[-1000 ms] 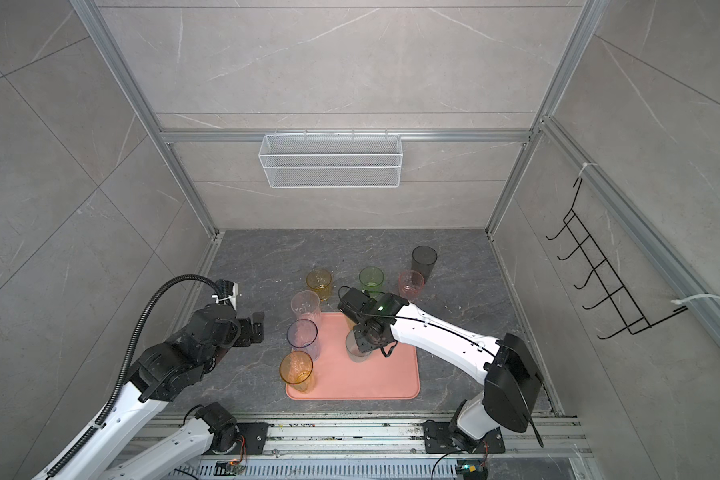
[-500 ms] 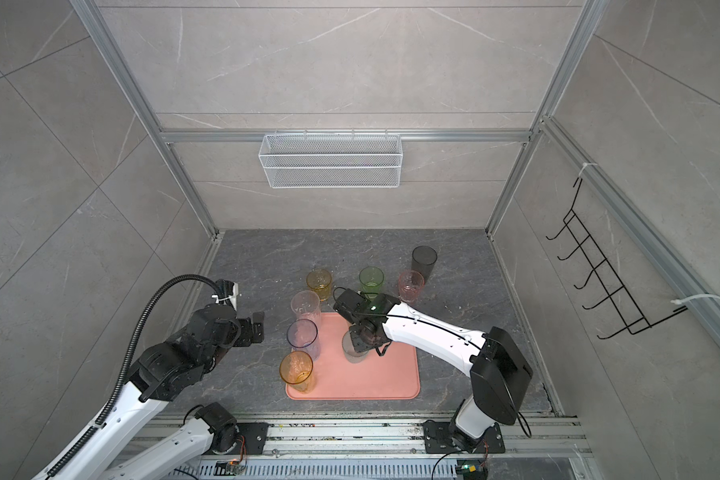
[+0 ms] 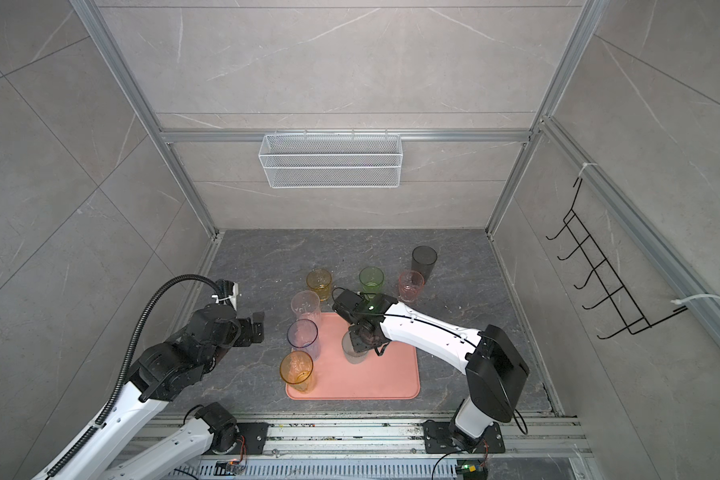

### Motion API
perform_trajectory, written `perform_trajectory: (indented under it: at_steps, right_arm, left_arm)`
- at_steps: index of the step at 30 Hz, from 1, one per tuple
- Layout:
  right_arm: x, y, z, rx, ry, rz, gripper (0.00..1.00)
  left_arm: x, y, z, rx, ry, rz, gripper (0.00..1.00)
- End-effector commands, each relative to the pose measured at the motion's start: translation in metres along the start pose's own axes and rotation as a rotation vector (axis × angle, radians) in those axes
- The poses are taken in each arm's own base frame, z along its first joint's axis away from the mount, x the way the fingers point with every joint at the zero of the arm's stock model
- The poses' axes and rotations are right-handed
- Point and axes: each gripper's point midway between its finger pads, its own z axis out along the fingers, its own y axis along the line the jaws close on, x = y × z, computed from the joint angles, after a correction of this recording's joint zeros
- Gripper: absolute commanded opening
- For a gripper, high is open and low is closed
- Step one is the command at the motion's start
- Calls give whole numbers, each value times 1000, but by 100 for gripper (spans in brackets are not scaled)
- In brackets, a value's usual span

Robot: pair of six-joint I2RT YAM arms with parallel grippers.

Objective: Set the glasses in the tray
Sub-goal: 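Carry the teal cup with the right gripper and lower it onto the tray, then open the right gripper to release the teal cup on the tray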

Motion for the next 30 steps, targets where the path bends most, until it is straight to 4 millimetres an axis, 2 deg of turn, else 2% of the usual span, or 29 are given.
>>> perform_trajectory:
  at_steps: [1,4,11,17,25,30]
  right_arm:
    - [2,-3,6,36,17,12,10]
    - [1,-4,5,42,8,21,17]
    - [-2,-4,1,46,-4,18,20]
    - [-7,-6,-6,47,-27,27,27]
    - [-13,-6,-24,26,-60,28,32]
    - [-23,-9,-44,27,-110,18,33]
  left_arm:
    - [-4,-3,-3,20,-21,-26,100]
    - [-5,-3,-3,21,-22,-27,100]
    - [-4,-4,-1,19,-10,-22,100]
    - [-3,-4,0,20,-9,-24,100]
    - [-3,-5,0,20,-11,-23,100]
    - [-4,-4,-1,19,-14,-26,100]
